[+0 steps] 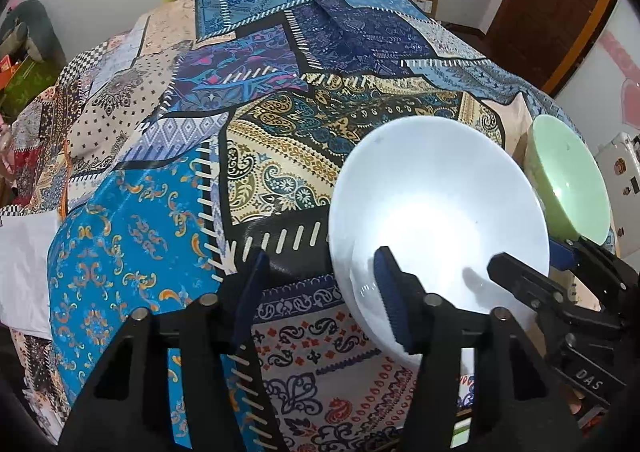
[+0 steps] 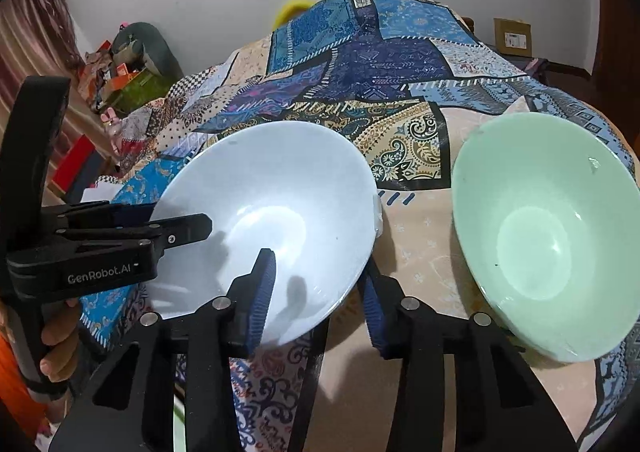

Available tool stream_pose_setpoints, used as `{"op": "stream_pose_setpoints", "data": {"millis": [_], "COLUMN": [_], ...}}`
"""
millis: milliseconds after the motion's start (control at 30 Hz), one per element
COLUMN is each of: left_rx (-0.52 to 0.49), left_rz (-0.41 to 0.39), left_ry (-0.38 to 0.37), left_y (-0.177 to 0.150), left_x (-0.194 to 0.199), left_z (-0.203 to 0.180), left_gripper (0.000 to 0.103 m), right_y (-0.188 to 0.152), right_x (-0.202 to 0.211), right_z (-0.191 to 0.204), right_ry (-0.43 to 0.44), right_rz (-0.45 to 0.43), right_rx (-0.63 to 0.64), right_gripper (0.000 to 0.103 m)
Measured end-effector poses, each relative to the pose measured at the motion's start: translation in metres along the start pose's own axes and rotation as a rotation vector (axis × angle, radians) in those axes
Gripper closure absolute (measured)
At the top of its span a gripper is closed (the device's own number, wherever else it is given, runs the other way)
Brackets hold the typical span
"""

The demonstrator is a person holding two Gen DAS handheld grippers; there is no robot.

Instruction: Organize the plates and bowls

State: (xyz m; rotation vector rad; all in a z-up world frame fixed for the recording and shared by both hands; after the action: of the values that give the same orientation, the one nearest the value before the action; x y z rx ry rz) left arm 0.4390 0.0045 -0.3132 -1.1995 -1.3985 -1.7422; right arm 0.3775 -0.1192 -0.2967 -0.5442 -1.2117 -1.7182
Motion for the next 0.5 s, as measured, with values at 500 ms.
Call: {"op": "stream_pose_setpoints", "data": {"millis": [500], "left_rx": [-0.039], "left_rz": [0.016], "left_ry": [-0.023], "left_y": [-0.002], "left_x": [-0.004], "left_z": [-0.017], "left_gripper": [0.076], "right_y": [0.001], "right_x": [-0.005], "right_z": [-0.007], "right_ry": [0.014], "right_rz": [0.047], "right_rx": [-0.081], "right_gripper": [0.080]}}
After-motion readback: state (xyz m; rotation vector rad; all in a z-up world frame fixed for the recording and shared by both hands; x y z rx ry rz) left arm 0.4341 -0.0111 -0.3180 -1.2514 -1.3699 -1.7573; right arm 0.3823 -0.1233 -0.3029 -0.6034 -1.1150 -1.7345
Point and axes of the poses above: each gripper's, at about its wrist camera, not at the fingertips, and x roughly against the way its jaws point, z to its left, y to its top, the point moved 7 cm from there along -x, roughly the way its jaws point, and after that the axes turned 13 degrees about -x, right-handed, at the moved point
